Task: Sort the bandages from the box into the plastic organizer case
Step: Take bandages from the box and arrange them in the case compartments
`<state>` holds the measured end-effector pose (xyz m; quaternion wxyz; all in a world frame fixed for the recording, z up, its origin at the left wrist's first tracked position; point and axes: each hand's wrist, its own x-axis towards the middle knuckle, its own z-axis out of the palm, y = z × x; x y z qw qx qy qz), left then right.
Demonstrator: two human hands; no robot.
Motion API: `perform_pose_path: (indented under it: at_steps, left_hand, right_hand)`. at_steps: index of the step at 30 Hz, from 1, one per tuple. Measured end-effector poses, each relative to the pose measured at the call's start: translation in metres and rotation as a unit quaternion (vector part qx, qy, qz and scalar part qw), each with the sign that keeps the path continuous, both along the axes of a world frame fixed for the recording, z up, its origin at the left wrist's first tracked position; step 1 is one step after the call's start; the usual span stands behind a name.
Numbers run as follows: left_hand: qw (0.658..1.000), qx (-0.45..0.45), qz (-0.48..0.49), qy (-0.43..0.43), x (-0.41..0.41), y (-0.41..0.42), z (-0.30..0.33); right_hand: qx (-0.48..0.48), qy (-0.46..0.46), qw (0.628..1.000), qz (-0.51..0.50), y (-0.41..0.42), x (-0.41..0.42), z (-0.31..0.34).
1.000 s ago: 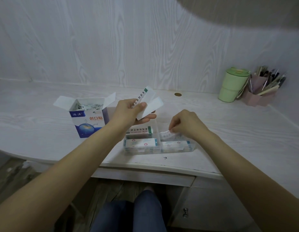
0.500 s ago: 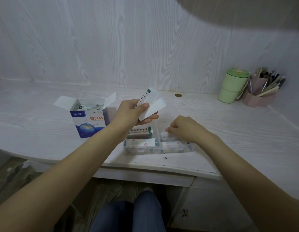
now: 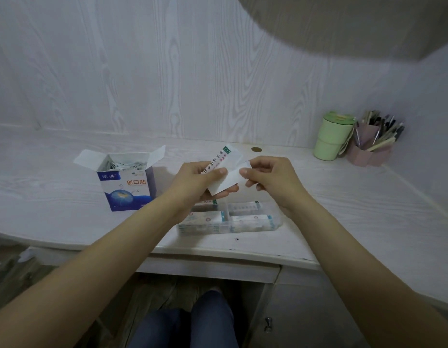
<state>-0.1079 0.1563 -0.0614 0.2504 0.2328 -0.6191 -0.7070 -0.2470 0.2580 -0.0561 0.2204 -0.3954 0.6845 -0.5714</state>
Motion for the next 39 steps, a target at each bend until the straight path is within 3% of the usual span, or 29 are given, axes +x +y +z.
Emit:
perform_pose_path:
  at_steps: [6,14,20,28,39]
  left_hand:
    - [0.999,0.023,0.002,-0.039,0.008,-0.003,0.002]
    - [0.998,0.012,-0.015,-0.053,0.012,-0.001,0.004]
    - [0.999,0.011,0.037,-0.024,0.014,-0.002,0.002]
    - [0.998,0.009,0.062,-0.012,0.014,0.003,-0.001]
    - [0.999,0.000,0.044,-0.032,0.011,0.010,-0.007]
  right_hand:
    - [-0.057,-0.010,0.998,-0.005,0.012,-0.003,0.002]
    - [-0.054,-0.038,0.998,-0.002,0.011,0.000,-0.001]
    - [-0.088,-0.149,0.985,0.011,0.018,-0.006,-0.004]
    - [0.064,0.066,0.995,-0.025,0.038,-0.026,-0.015]
    - [0.190,0.285,0.940,0.001,0.024,-0.012,-0.031]
